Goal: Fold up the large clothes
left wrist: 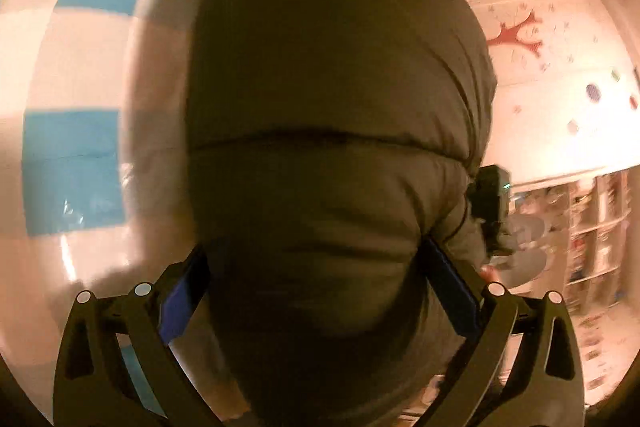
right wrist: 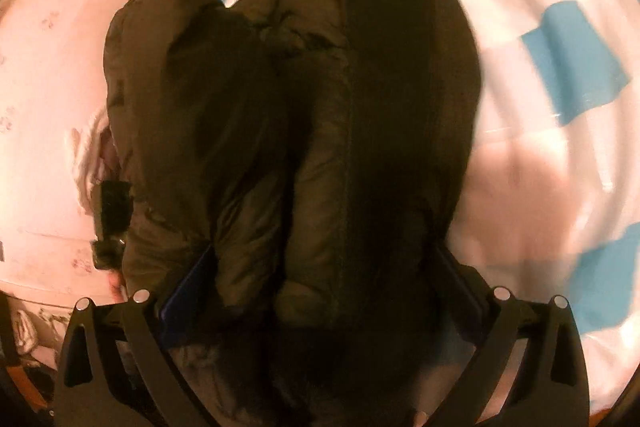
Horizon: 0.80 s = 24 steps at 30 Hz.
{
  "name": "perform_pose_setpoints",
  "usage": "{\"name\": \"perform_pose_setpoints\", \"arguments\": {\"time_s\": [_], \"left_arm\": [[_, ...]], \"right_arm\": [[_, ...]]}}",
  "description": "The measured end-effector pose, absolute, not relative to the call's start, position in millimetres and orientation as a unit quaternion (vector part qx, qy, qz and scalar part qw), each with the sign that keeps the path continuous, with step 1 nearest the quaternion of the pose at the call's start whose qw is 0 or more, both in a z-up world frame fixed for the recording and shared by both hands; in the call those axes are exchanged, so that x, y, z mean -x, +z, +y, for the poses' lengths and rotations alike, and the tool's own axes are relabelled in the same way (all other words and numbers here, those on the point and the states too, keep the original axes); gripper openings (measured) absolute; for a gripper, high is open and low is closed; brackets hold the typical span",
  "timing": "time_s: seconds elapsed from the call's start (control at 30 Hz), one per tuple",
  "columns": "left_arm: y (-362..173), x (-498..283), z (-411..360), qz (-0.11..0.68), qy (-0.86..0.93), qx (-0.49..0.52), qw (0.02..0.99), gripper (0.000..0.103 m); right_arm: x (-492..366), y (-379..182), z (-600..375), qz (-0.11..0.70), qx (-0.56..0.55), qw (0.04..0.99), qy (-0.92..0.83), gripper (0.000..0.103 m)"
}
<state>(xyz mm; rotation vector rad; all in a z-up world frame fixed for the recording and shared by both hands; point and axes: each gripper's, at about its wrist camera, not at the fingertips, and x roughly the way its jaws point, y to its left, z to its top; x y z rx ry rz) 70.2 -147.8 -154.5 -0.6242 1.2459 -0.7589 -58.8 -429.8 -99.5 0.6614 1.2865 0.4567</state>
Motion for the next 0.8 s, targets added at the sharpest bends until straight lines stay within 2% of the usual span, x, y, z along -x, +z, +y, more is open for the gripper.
{"name": "perform_pose_setpoints", "arguments": {"time_s": [0.07,0.1,0.13,0.23,0.37,0.43,0.47,0.53,0.6,0.8], "left_arm": [[-133,-62,-160,0.532,-0.334,0.225,0.745,0.092],[-115,-54,-165,0.508,-0.328,0.187,0.774,0.079],[-105,-52,-166,0.498,-0.328,0.175,0.784,0.072],[-65,-36,-147,0.458,-0.316,0.145,0.818,0.067],[-50,-12,-98,0.455,-0.269,0.122,0.840,0.068],[-75,-10,-77,0.493,-0.242,0.130,0.826,0.079],[-93,-13,-66,0.513,-0.233,0.145,0.814,0.081],[-127,-15,-40,0.534,-0.226,0.210,0.787,0.088],[-135,-10,-24,0.525,-0.227,0.243,0.783,0.088],[-138,-7,-20,0.515,-0.244,0.244,0.784,0.088]], "right_arm": [[60,-99,-424,0.566,-0.322,0.727,0.216,0.098],[61,-98,-420,0.554,-0.335,0.728,0.224,0.098],[60,-96,-416,0.548,-0.340,0.729,0.228,0.098],[61,-90,-389,0.521,-0.370,0.715,0.282,0.098],[54,-103,-323,0.563,-0.326,0.695,0.308,0.098],[50,-113,-301,0.587,-0.287,0.694,0.303,0.098],[46,-113,-294,0.590,-0.270,0.695,0.309,0.098],[43,-107,-297,0.596,-0.278,0.689,0.305,0.098],[48,-92,-310,0.588,-0.290,0.691,0.306,0.098],[66,-75,-344,0.599,-0.295,0.692,0.275,0.098]]}}
